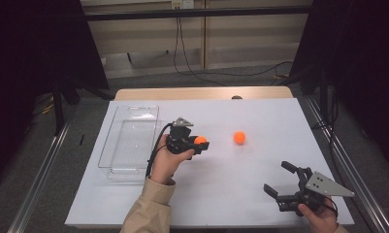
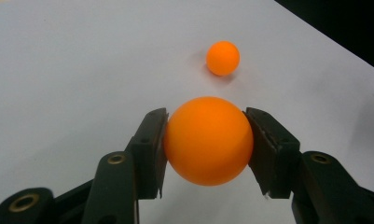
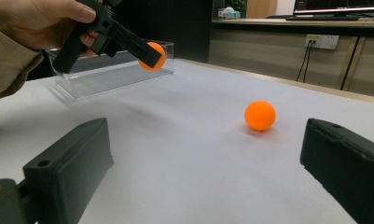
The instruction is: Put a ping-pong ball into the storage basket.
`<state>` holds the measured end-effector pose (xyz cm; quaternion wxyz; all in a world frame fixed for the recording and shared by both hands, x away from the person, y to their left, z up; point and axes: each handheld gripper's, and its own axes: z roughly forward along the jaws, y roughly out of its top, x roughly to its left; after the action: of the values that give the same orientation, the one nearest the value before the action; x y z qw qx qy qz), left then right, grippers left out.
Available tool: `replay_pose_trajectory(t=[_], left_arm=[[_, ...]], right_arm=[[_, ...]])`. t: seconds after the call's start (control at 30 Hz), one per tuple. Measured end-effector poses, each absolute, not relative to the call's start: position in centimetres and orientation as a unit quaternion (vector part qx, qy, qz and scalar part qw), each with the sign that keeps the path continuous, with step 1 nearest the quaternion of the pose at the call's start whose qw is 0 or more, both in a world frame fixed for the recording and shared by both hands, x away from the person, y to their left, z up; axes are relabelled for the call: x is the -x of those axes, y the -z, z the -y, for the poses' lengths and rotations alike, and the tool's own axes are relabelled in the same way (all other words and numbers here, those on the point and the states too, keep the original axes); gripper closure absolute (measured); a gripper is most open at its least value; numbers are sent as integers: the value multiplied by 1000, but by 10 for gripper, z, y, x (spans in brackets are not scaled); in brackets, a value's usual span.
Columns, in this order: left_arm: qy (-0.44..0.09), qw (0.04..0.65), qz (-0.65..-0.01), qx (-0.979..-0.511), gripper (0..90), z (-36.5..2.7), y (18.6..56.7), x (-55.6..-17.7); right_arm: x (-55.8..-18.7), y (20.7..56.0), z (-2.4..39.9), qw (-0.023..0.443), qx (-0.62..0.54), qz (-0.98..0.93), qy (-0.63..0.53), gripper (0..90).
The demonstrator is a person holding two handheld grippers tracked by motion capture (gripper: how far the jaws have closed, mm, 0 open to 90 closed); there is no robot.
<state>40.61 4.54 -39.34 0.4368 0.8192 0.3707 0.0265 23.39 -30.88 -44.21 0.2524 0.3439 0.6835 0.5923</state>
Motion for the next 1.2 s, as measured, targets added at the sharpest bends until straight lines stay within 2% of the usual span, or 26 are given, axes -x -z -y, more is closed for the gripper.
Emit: replay_pose_trajectory(t=[1.2], left_arm=[[-32, 436, -393, -809, 508, -65, 387, -409]], right_arm=[[-234, 442, 309, 251, -345, -683, -593, 16]])
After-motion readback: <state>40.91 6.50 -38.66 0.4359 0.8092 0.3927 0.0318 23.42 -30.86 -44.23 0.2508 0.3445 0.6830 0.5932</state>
